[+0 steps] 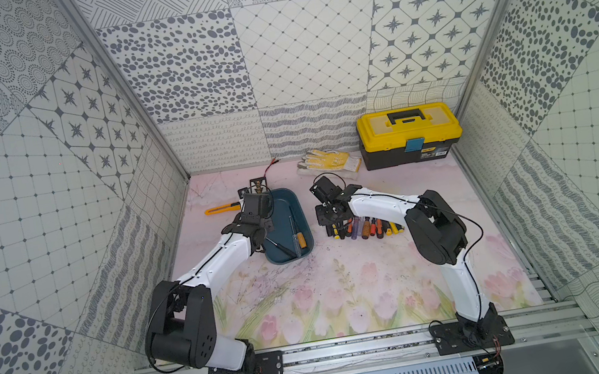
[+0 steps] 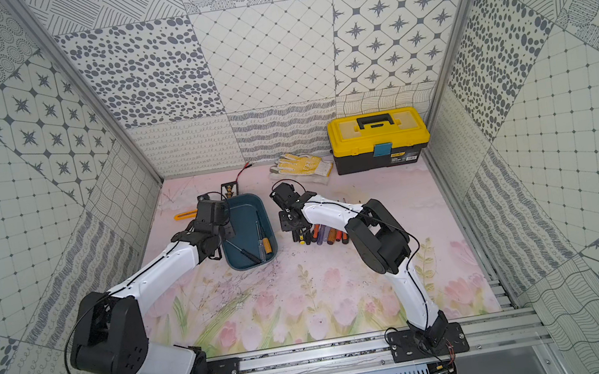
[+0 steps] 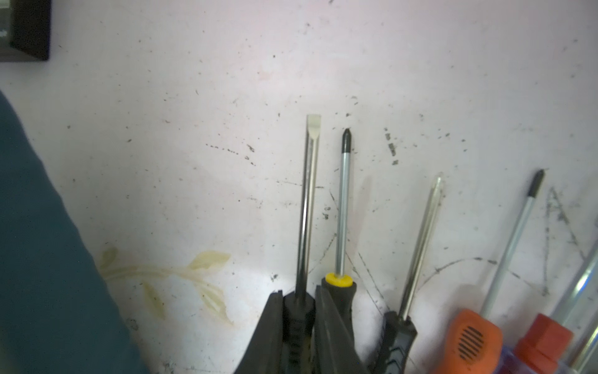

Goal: Take out the screwdriver from the storage box
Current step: Place the screwdriver at the center of the board.

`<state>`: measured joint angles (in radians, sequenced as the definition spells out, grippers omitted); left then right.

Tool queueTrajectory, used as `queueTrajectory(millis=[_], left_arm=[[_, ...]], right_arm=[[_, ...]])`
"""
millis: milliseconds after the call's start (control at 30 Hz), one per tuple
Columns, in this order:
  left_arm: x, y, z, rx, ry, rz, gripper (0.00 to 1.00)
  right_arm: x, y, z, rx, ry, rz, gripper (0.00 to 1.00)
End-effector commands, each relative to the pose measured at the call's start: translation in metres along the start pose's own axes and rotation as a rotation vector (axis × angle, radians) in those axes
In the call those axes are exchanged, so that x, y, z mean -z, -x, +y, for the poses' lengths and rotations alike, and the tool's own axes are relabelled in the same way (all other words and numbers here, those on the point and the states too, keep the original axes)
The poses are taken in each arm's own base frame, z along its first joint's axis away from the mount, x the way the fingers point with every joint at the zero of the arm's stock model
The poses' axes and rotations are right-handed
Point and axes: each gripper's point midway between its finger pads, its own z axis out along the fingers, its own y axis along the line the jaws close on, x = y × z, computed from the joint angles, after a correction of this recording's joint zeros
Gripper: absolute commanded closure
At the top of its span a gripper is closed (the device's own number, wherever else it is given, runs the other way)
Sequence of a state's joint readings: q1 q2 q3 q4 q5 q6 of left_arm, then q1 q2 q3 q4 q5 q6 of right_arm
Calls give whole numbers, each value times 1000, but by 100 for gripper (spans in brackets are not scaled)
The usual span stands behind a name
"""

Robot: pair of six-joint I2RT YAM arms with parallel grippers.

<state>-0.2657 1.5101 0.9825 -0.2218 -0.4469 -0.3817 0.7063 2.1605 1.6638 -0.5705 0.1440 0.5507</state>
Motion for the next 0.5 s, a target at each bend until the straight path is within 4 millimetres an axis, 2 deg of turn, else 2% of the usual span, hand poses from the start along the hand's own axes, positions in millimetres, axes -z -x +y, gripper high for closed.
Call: queueTrajectory(millis=[0, 300, 467], left_arm=[[1, 16, -2, 18, -10, -47, 100], [1, 15, -2, 19, -13, -41, 100], [1, 16, -3, 19, -16, -41, 100]], right_arm=[[-10, -4, -12, -9, -43, 9, 100], [-20, -9, -5, 1, -3, 49, 93], [-23, -12, -5, 4, -9, 64, 83]])
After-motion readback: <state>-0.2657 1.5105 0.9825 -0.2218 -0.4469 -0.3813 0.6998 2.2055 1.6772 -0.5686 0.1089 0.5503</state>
